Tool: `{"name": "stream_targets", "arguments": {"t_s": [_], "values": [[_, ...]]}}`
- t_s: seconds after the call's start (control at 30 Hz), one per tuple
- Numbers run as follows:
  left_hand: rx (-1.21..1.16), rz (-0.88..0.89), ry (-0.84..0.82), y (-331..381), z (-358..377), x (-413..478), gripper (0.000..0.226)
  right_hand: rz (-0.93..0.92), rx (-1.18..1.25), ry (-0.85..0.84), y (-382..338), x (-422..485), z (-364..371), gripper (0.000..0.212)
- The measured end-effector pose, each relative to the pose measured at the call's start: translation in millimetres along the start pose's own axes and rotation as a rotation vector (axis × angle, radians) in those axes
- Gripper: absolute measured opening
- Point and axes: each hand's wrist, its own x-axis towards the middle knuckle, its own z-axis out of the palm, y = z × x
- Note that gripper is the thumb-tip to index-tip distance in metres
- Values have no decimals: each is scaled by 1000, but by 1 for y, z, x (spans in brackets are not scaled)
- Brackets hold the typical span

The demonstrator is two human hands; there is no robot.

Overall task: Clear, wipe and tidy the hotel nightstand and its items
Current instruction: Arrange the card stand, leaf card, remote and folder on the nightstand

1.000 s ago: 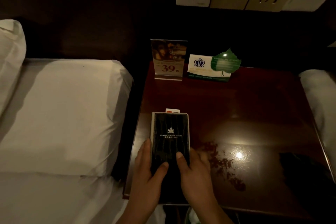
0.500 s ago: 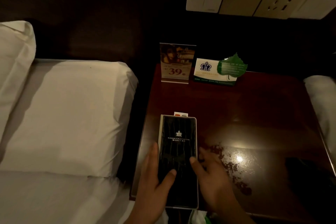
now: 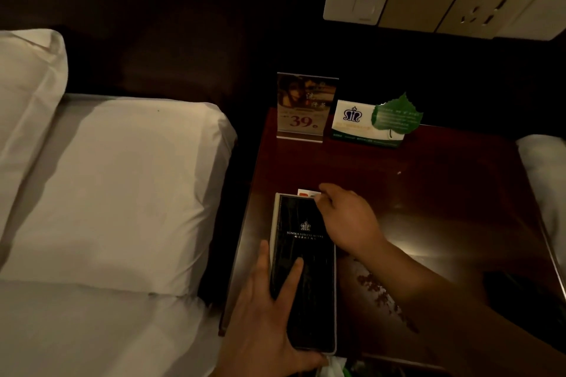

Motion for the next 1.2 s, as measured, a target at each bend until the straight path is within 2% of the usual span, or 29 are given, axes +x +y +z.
{"name": "stream_targets", "arguments": {"t_s": [0.3,0.4,0.53,0.7,0.9,1.0,1.07,1.2], "values": [[24,35,53,-1,1,0,133,-72,-52,9,7,0,8,38],[25,19,42,-2,2,0,134,-51,7,-34,15,1,8,40],[30,9,0,-3,3,0,134,-76,-27,-47,21,3,12,46],[-3,-11,-5,-3,3,0,134,-91,-57,-147,21,7,13,56],[-35,-13,6,-2,2,-1,134,13,139,37,25,-23,11,49],[-57,-21,0,-2,4,-2,137,167,347,120,32,-60,13,42],[-78,-12,5,-2,4,-1,139,260,451,114,35,-91,21,40],[-205,-9,12,1,2,-3,137,320,580,65,26,-140,43,39]]}}
